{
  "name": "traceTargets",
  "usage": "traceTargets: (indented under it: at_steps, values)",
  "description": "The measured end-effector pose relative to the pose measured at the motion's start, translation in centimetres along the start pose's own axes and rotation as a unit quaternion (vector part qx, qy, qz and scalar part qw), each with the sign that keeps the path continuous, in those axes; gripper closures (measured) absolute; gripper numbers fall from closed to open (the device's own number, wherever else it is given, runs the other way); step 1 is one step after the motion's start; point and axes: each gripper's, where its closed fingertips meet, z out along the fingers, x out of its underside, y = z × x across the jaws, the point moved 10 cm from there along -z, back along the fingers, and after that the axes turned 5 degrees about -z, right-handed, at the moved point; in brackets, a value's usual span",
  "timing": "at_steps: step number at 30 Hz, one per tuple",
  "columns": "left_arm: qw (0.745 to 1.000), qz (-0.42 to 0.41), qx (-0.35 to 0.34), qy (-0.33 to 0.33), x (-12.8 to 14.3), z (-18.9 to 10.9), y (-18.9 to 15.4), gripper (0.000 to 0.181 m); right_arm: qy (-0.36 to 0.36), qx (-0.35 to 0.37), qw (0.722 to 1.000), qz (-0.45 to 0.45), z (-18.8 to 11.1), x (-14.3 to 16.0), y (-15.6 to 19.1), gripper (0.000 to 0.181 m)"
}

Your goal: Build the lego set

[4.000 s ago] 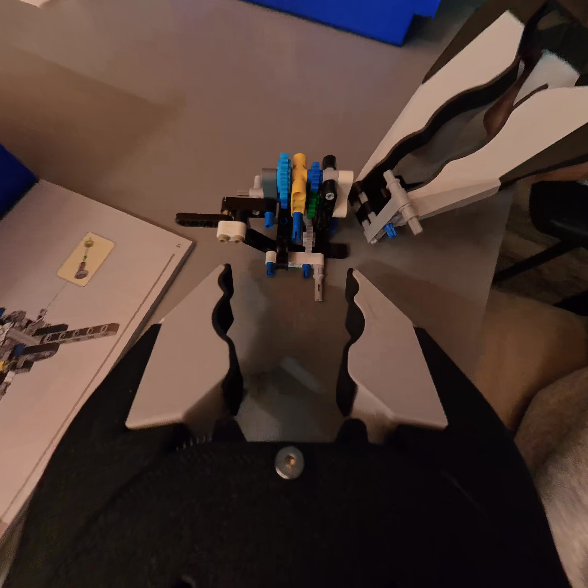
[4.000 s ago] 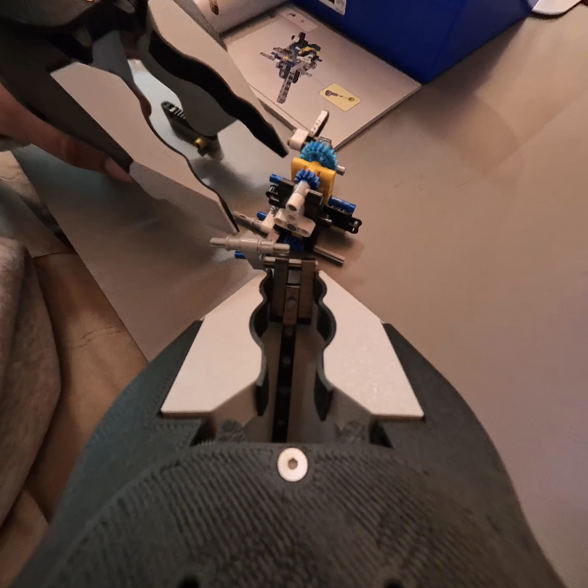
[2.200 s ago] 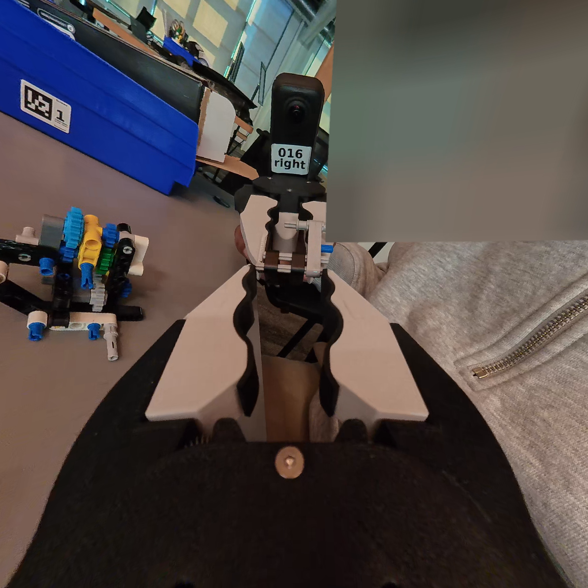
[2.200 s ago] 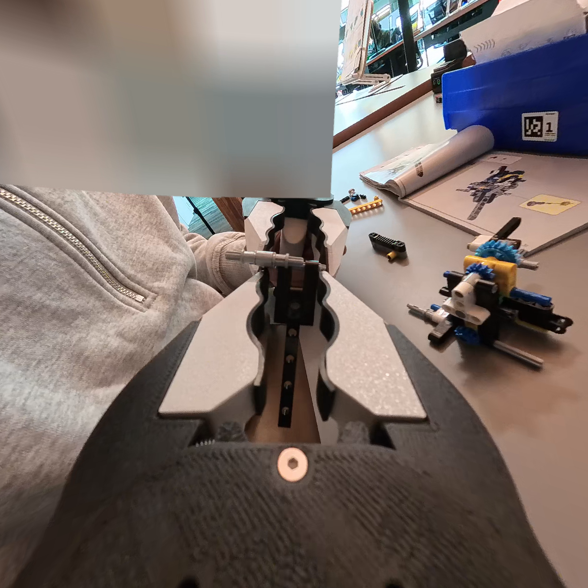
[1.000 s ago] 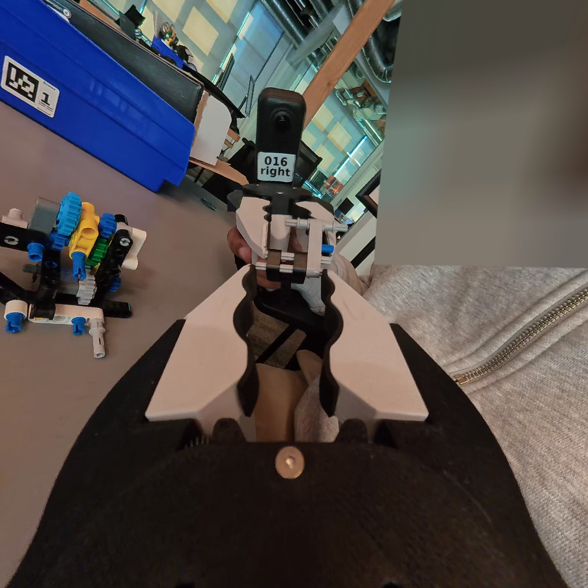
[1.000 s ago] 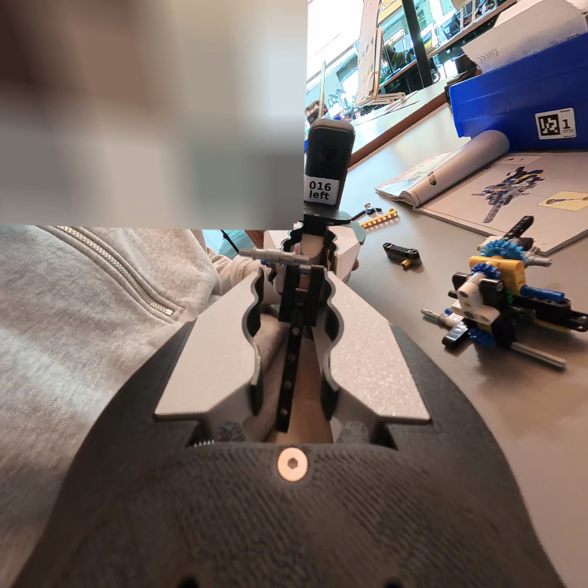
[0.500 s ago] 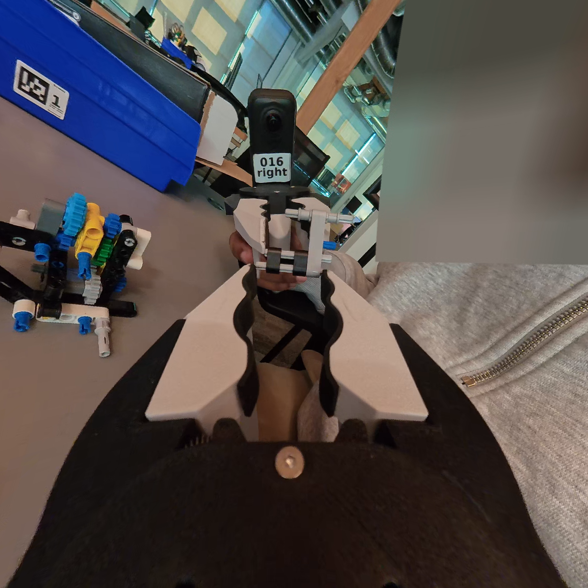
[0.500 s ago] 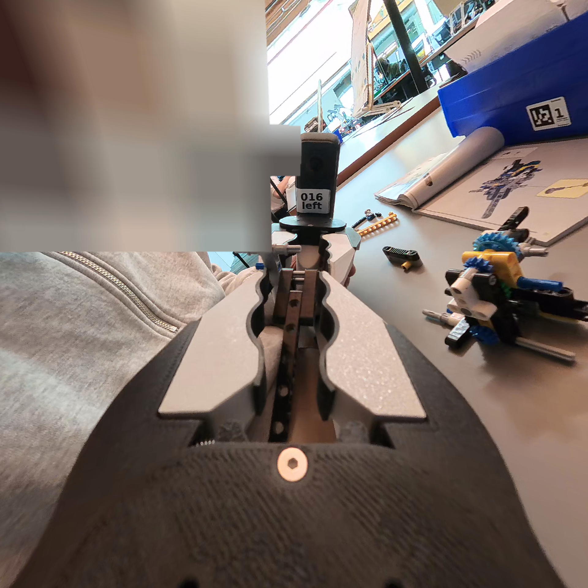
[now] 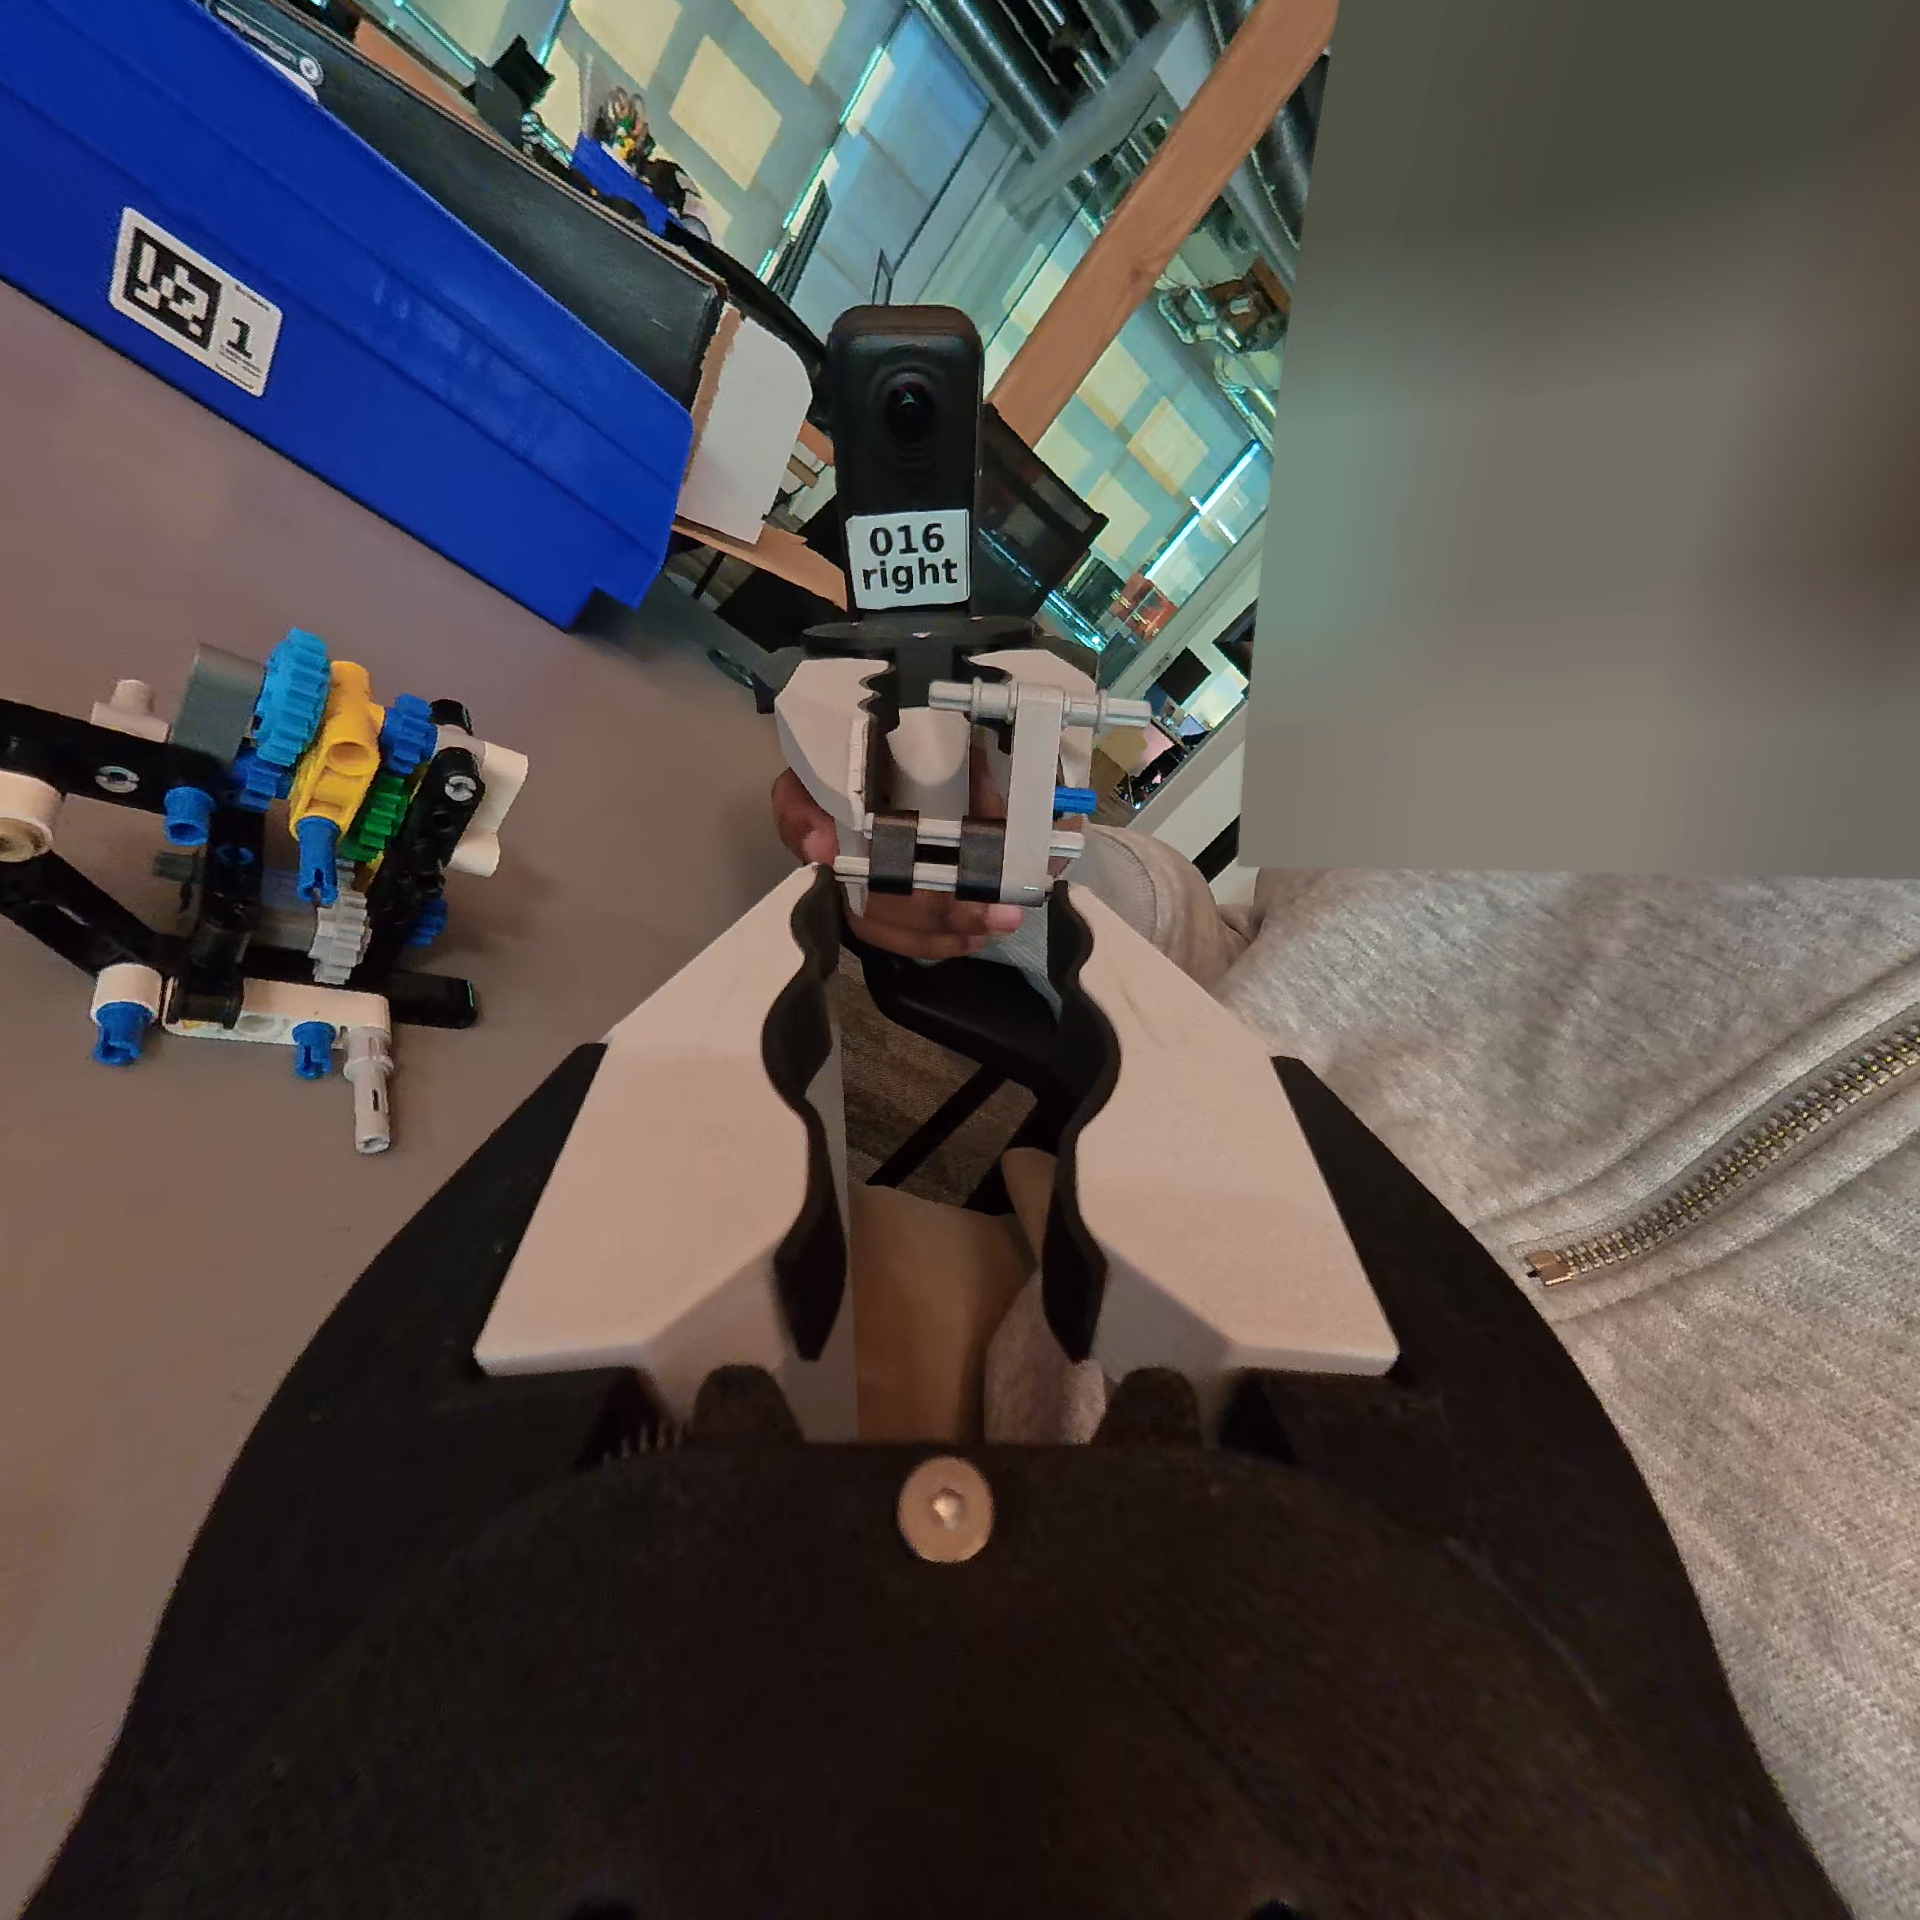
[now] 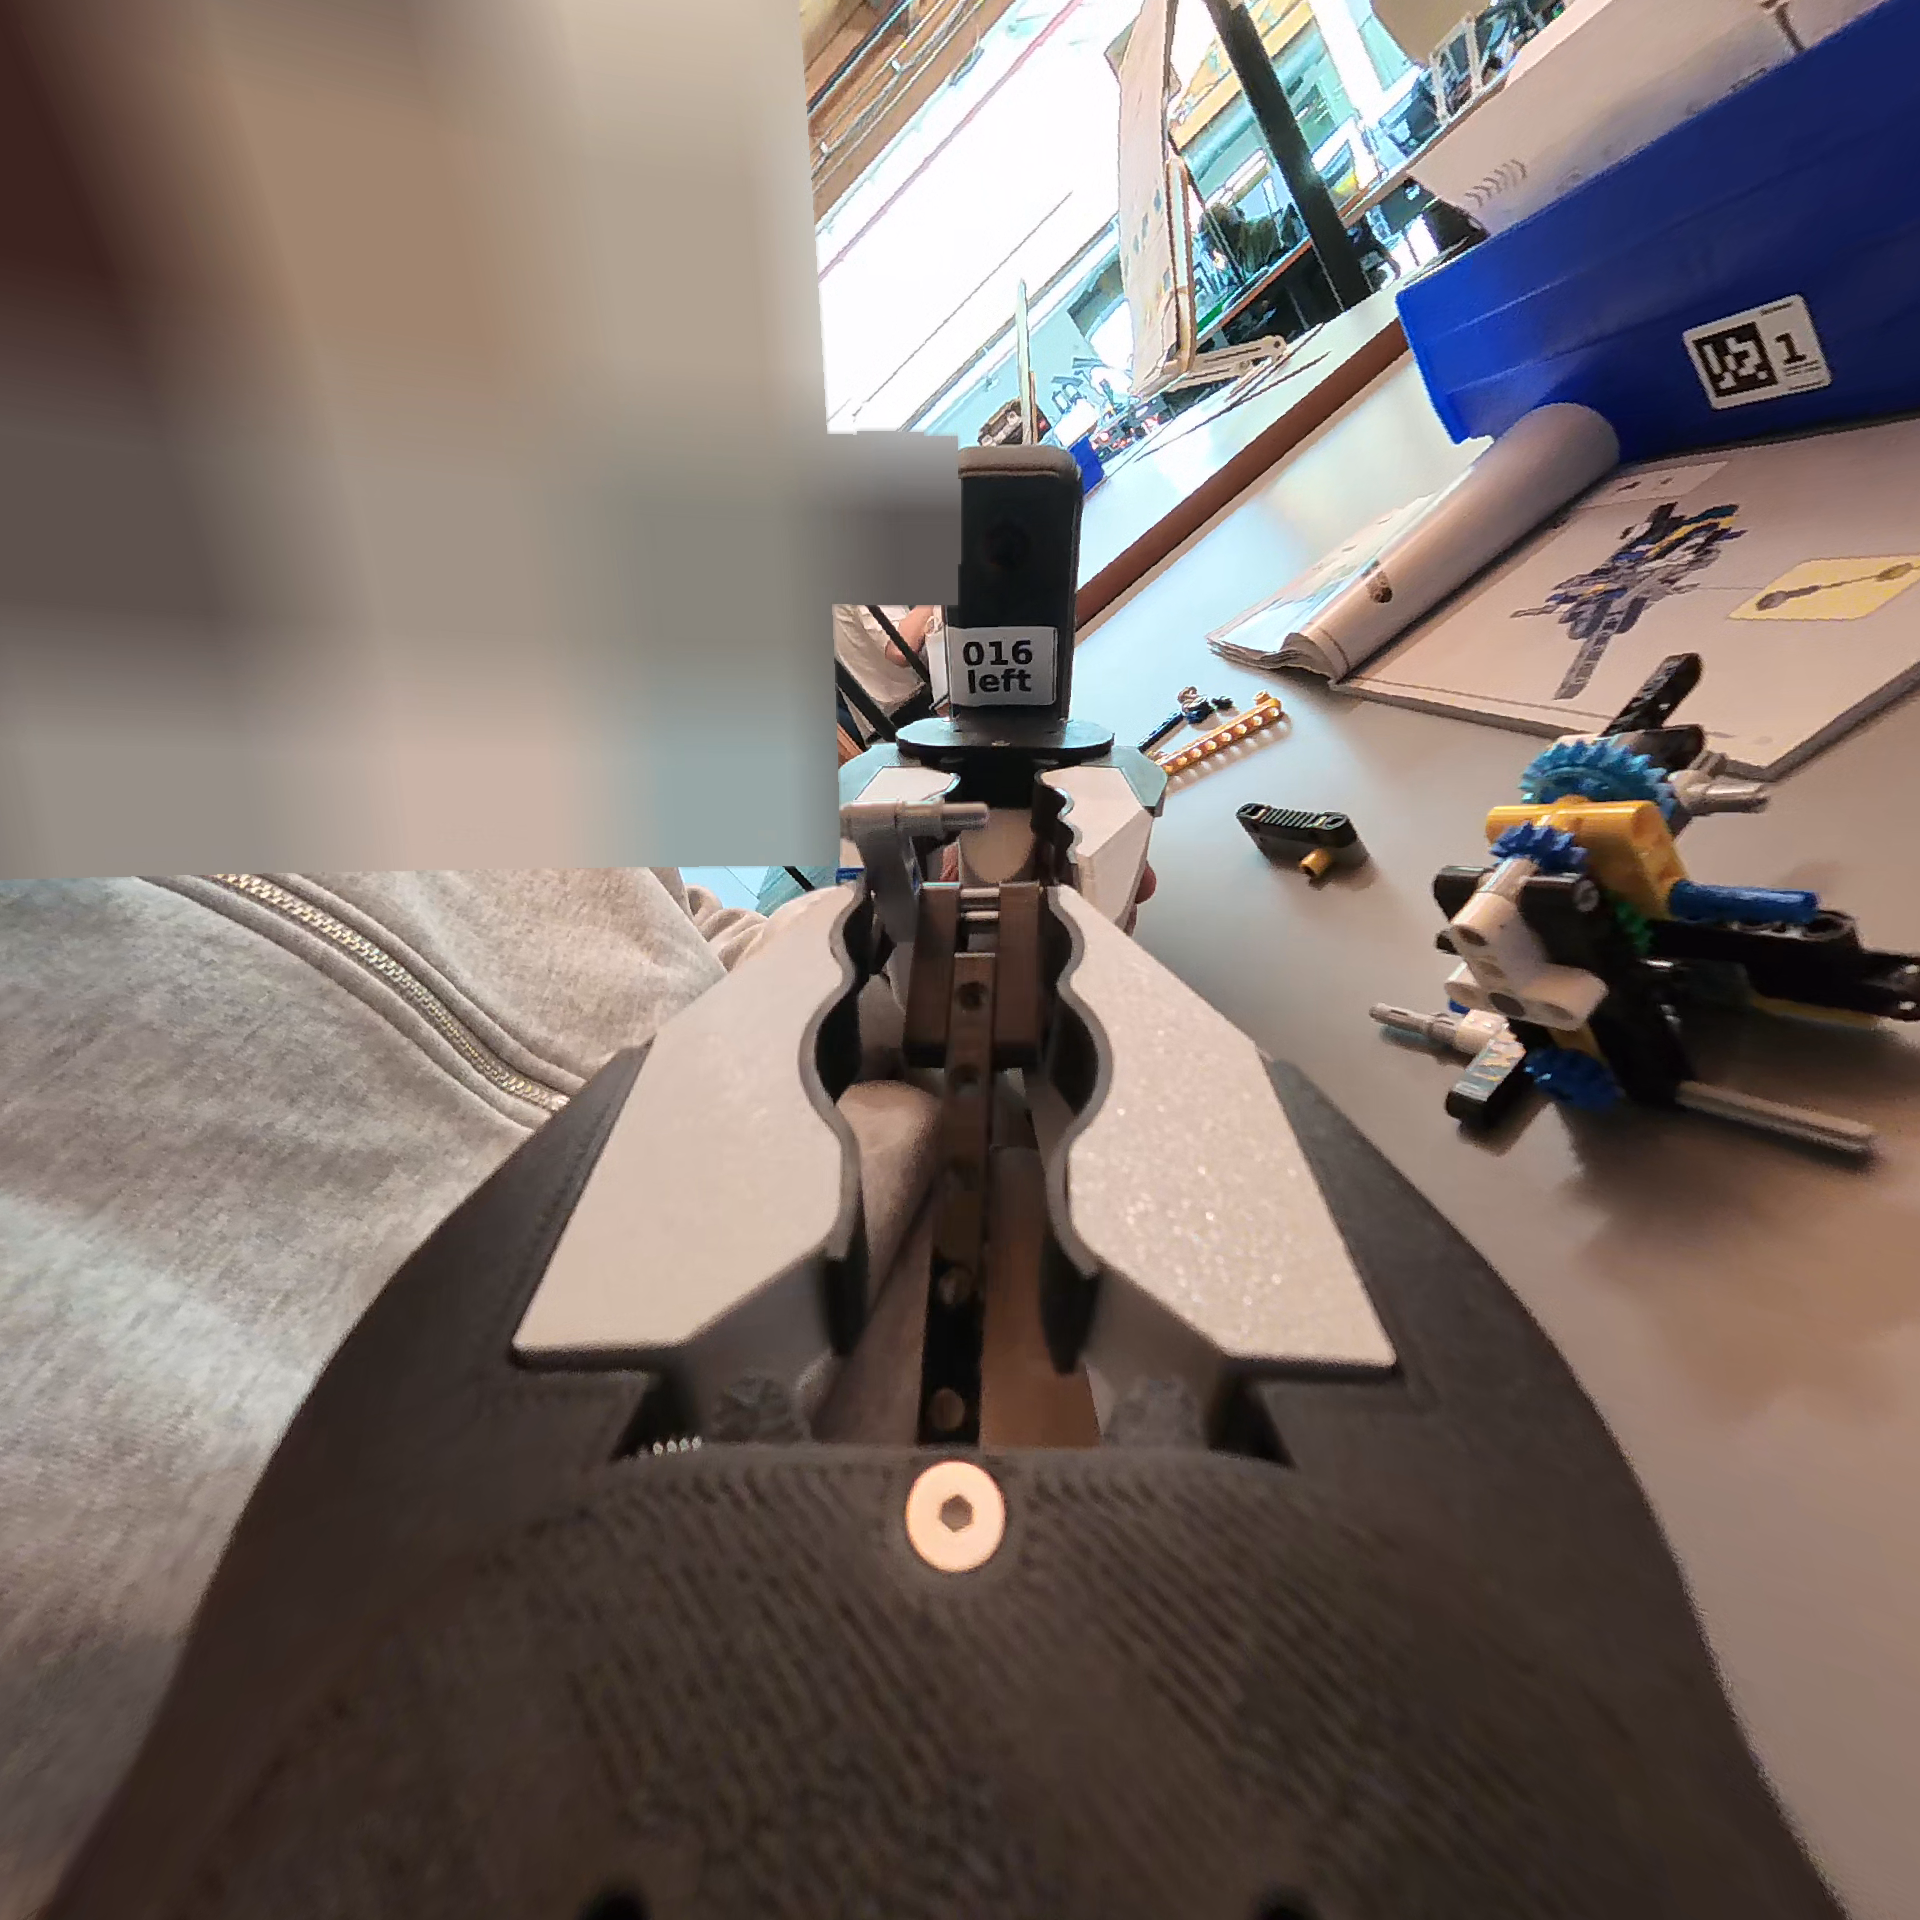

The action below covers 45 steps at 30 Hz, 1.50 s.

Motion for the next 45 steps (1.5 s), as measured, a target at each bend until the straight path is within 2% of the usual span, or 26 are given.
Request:
traceTargets:
  at_steps: [10,18,30,35,45]
  values:
    - [1.0,-0.001,0.008,-0.005,0.0,-0.1,0.0,0.143,0.0,-0.002,1.0,0.004,0.0,0.0,0.0,0.152]
    - [1.0,-0.002,0.013,-0.016,-0.1,-0.2,0.0,0.132,0.001,-0.003,1.0,-0.001,0.0,0.0,0.0,0.152]
    - [0.999,0.023,-0.005,-0.047,-0.1,0.4,-0.4,0.139,-0.024,0.001,1.0,-0.001,-0.2,-0.3,0.0,0.152]
    - [0.996,0.035,-0.019,-0.076,-0.1,0.5,-0.5,0.141,-0.052,-0.002,0.998,0.018,-0.1,-0.4,-0.1,0.152]
    - [0.985,0.019,-0.039,-0.165,-0.6,0.6,-0.3,0.145,-0.166,0.022,0.984,0.062,0.8,-0.3,-0.4,0.153]
